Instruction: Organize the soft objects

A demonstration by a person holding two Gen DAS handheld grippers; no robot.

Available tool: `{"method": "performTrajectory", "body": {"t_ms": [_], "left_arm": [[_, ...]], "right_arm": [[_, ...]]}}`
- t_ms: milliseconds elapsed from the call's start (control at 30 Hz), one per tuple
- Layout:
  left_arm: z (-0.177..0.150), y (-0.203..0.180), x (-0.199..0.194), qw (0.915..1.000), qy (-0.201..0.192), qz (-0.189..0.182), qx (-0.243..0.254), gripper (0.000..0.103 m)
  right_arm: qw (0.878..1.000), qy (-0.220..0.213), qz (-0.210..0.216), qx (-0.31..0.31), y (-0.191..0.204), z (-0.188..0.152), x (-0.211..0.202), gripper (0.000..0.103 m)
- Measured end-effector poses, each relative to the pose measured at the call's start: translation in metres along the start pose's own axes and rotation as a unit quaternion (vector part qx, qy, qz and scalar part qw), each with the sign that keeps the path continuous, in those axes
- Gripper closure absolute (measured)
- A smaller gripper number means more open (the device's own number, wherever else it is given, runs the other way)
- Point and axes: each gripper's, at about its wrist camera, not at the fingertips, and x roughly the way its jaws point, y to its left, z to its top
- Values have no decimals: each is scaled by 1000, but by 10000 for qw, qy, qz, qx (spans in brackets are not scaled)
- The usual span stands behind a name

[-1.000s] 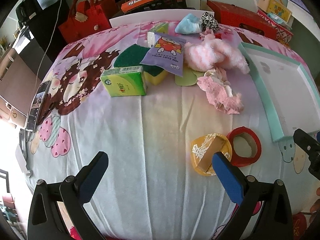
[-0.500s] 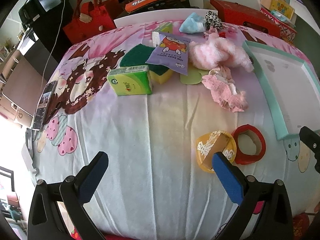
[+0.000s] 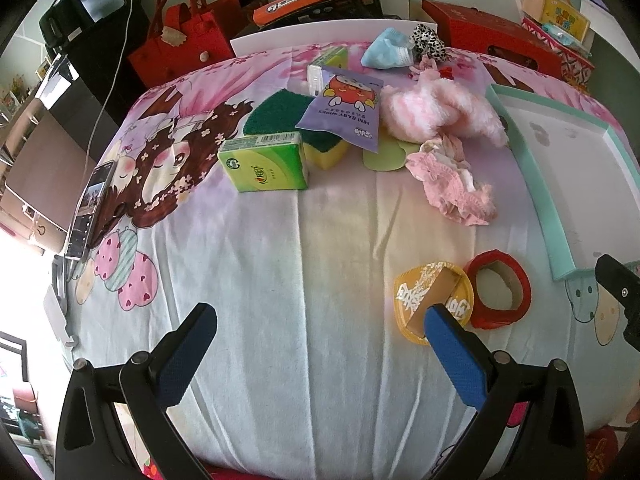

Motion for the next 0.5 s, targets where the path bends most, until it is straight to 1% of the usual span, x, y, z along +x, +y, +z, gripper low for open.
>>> {"method": "performTrajectory", "body": {"t_ms": [233,500], "left_arm": [[-1,-3,-2,10000,-63,-14,-5,0],[-4,-2,-14,9997,-250,-74,-38,0]], "right_arm": [[10000,46,-32,-5,-1,2,3,0],[10000,51,14,-71,3,4,3,0]]}}
